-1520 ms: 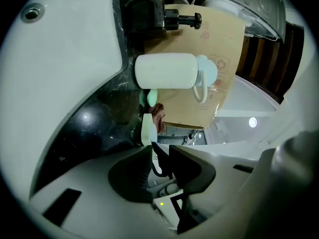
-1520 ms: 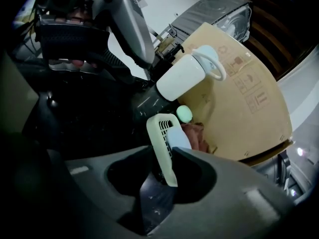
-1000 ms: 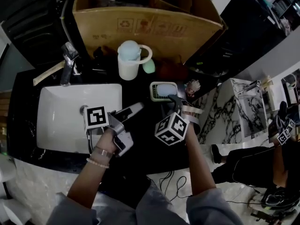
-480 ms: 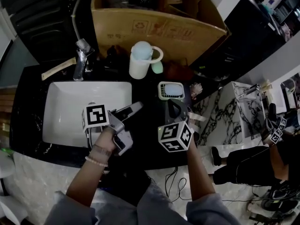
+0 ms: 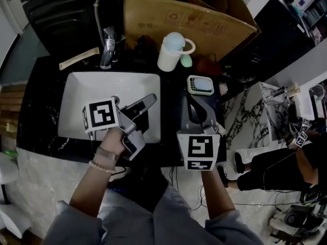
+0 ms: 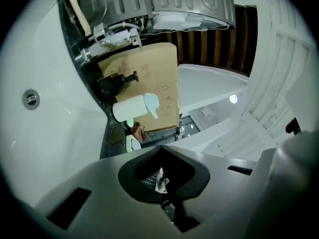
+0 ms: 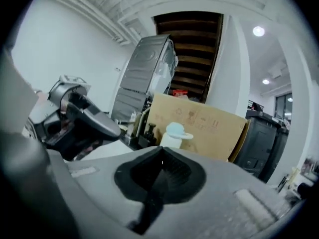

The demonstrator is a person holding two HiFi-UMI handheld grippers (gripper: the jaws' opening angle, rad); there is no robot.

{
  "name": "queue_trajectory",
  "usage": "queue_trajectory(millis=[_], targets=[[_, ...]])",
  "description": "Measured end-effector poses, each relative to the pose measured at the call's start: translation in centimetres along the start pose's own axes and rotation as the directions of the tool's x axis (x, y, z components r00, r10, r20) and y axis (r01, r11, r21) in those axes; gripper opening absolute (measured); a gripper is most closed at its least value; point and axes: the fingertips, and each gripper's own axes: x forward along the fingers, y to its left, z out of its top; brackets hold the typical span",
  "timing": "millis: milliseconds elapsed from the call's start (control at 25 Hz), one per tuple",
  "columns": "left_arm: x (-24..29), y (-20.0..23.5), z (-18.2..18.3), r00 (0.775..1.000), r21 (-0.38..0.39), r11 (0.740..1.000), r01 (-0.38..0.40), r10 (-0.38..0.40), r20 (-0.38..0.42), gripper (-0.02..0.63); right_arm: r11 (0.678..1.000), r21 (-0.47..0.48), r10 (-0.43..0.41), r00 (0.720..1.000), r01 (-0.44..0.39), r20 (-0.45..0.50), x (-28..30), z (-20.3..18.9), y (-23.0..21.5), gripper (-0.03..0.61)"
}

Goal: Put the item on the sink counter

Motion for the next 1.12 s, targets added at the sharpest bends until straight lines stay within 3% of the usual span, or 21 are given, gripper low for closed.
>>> queue_trajectory(millis=[280,400,480,800,1120], targets=[[-5.8,-3.0,1.0,0.999,0.183,0.983,-0.021,0.015,0.034,0.005,0.991,0.136,-0.025,0.989,0.005,0.147,-4.1,4.9,3.5,-0.003],[-8.0,-4.1,1.6,0.999,0.315,0.949,-0.036,0.025,0.040,0.005,0.983,0.184,-0.020,0.985,-0.012,0.170,-5.5,6.0,4.8,-0.003],[-9.1,-5.0,1.8,0.999,0.363,0.931,-0.040,0.023,0.049,0.005,0.976,0.217,-0.031,0.982,-0.011,0.188,-6.3,6.7,5.3,-0.003],[-12.7,-8.0,1.9,0.994,0.472,0.879,-0.064,0.015,0.108,0.005,0.959,0.283,-0.048,0.975,-0.016,0.215,-9.0,8.4,6.8,-0.003],[-15.3,-9.7,2.1,0.990,0.497,0.866,-0.047,-0.025,0.137,0.005,0.952,0.301,-0.013,0.977,-0.052,0.212,-9.9,9.0,8.2,-0.003]])
